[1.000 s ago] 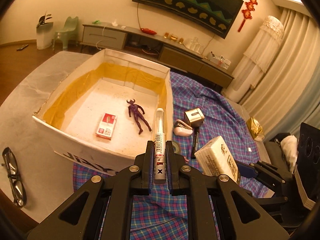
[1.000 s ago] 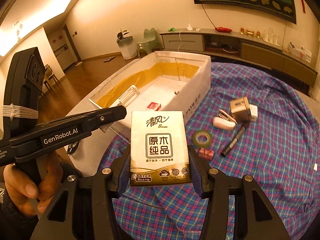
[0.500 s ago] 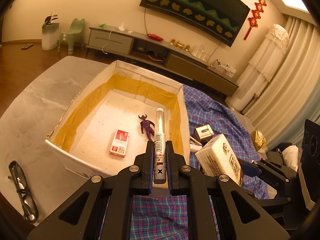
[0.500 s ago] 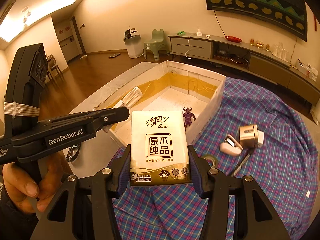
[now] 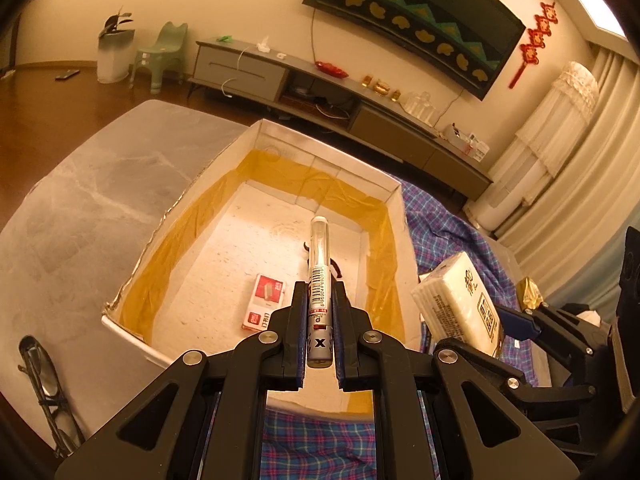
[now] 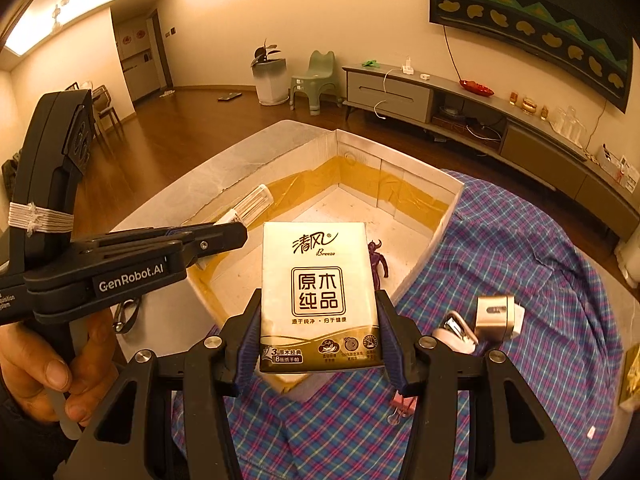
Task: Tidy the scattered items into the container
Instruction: 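Carry the glue stick and tissue pack over the white box with both tools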
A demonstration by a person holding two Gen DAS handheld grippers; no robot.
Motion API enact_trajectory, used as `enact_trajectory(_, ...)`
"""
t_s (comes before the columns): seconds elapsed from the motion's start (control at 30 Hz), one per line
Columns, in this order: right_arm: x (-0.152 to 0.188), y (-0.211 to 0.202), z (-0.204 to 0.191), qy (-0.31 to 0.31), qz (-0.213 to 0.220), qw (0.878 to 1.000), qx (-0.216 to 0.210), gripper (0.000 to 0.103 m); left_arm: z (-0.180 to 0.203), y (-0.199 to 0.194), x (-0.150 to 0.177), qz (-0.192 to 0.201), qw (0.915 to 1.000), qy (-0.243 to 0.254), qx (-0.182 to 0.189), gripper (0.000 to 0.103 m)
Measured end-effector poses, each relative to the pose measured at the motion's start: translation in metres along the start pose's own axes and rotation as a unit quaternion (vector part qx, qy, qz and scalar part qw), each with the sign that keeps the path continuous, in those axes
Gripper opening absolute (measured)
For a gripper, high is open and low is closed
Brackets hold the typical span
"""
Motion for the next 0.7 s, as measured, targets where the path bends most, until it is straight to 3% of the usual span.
enact_trajectory(0.7, -0.022, 0.054, 0.015, -0.024, -0.032, 0.999, 0.014, 0.053, -0.018, 0.045, -0.01, -0.032, 0.9991, -0.016, -0.021, 0.011)
Point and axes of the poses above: each gripper's, at about its wrist camera, not at the fingertips, and y roughly the way its jaws point, z to its right, x to its underside, the point moved 9 cm from there along y, roughly the way its jaws point, and after that the axes turned 9 degrees about z, right-handed, at the moved point
